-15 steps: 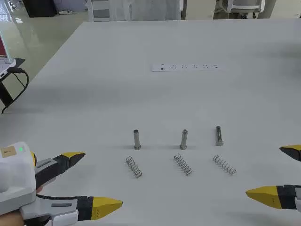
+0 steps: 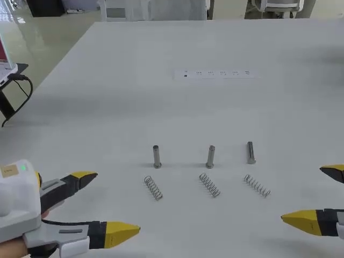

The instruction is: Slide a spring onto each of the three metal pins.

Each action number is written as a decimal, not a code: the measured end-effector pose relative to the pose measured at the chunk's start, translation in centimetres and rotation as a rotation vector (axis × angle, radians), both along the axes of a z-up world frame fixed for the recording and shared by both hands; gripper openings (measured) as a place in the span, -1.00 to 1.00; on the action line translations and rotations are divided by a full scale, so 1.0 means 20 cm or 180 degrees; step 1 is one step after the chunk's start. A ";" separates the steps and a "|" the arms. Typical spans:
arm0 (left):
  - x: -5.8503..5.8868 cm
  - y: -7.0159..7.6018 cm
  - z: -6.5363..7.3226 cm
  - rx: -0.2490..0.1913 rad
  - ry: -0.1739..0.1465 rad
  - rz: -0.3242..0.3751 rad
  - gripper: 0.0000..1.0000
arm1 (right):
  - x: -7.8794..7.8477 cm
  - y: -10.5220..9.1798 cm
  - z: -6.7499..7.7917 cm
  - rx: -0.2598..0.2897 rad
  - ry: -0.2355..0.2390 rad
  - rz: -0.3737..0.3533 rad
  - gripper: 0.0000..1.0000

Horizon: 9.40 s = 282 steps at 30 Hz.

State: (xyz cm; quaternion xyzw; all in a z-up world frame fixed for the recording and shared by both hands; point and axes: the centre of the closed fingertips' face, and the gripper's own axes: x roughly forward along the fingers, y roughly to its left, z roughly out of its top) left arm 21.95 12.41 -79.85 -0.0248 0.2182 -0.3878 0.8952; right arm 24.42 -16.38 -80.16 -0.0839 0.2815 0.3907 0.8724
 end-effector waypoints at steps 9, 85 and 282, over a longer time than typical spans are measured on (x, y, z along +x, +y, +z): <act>0.00 -0.01 0.00 0.0001 0.0005 -0.0011 0.92 | 0.00 -0.01 0.00 -0.0010 0.0006 -0.0008 0.81; -0.01 0.00 0.00 -0.0013 -0.0011 0.0007 0.89 | 0.37 0.12 0.07 -0.0353 0.0026 -0.0001 0.25; -0.03 -0.07 0.03 -0.0052 -0.0061 -0.0117 0.71 | 0.24 0.31 -0.28 -0.1658 0.0983 0.0165 -0.84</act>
